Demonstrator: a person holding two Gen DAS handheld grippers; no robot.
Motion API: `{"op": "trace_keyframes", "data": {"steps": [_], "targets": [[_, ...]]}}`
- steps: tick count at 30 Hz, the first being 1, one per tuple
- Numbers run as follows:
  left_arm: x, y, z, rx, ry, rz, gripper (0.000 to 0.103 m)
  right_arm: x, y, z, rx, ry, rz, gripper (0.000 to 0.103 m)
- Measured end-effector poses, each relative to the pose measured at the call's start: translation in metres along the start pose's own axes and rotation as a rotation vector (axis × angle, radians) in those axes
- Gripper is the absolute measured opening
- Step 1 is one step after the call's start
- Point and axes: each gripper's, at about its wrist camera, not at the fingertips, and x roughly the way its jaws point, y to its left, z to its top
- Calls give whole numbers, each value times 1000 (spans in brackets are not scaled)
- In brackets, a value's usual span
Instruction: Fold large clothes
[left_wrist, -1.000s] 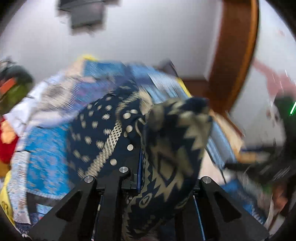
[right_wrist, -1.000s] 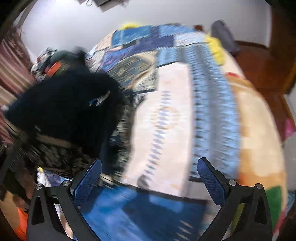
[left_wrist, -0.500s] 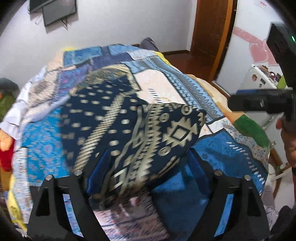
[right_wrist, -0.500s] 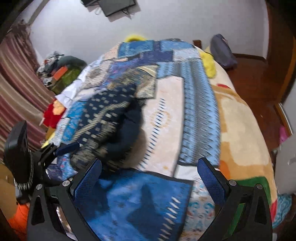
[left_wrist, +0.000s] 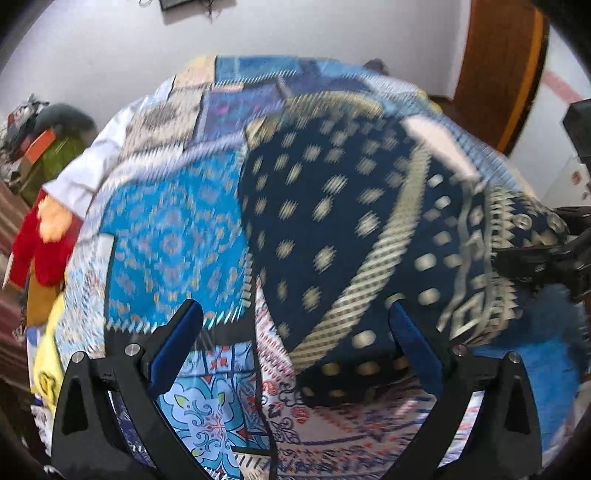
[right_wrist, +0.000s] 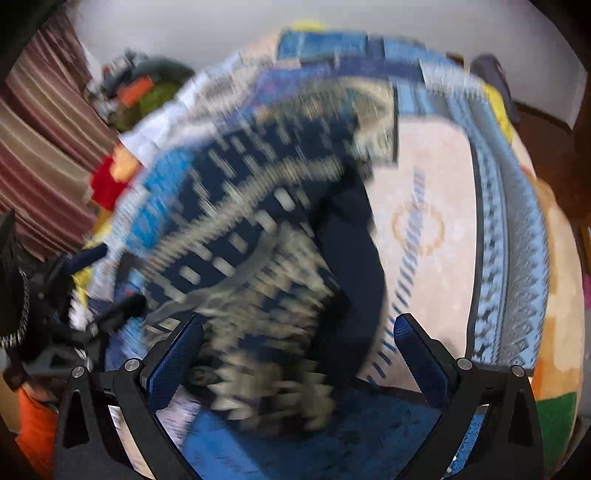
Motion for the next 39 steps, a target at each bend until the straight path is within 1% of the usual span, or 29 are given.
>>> {"op": "trace_keyframes", "data": {"steps": [2, 4, 7, 10, 12, 14, 16, 19, 21, 25, 28, 30, 33, 34, 37, 39], "targets": [[3, 4, -11, -40, -2, -21, 103, 9, -16, -9, 30, 38, -20, 103], [1, 6, -16, -45, -6, -28, 103, 9, -34, -19, 57, 46, -47, 103], [-6, 10, -23, -15, -6, 16, 103, -2, -57, -29, 92, 39, -43, 103], [-18, 16, -21, 18, -22, 65, 103, -22, -64, -31, 77, 4, -80, 103], [-26, 24, -11, 17, -48, 76, 103, -36, -60, -24, 54, -36, -98, 103], [-35, 33, 3, -9, -80, 61, 103, -49, -53, -13, 34, -79, -100, 103], [-40, 42, 21, -48, -110, 37, 103, -57, -43, 2, 23, -119, -66, 103], [-35, 54, 51, -114, -143, 4, 103, -57, -26, 29, 17, -153, 10, 103], [-26, 57, 68, -145, -159, 3, 103, -50, -12, 50, 0, -166, 38, 103], [2, 57, 90, -160, -143, -2, 103, -24, 12, 82, -42, -155, 66, 103], [28, 52, 100, -146, -113, -8, 103, 5, 19, 100, -63, -111, 67, 103], [48, 50, 104, -121, -92, 21, 103, 30, 18, 110, -73, -63, 59, 103], [66, 56, 105, -121, -84, 57, 103, 55, 7, 118, -65, -24, 7, 103], [69, 59, 104, -126, -82, 63, 103, 62, 1, 120, -55, -11, 8, 103], [70, 75, 104, -145, -93, 103, 103, 70, -28, 125, 36, 16, 58, 103], [66, 91, 103, -176, -101, 144, 102, 65, -46, 125, 100, 6, 33, 103]]}}
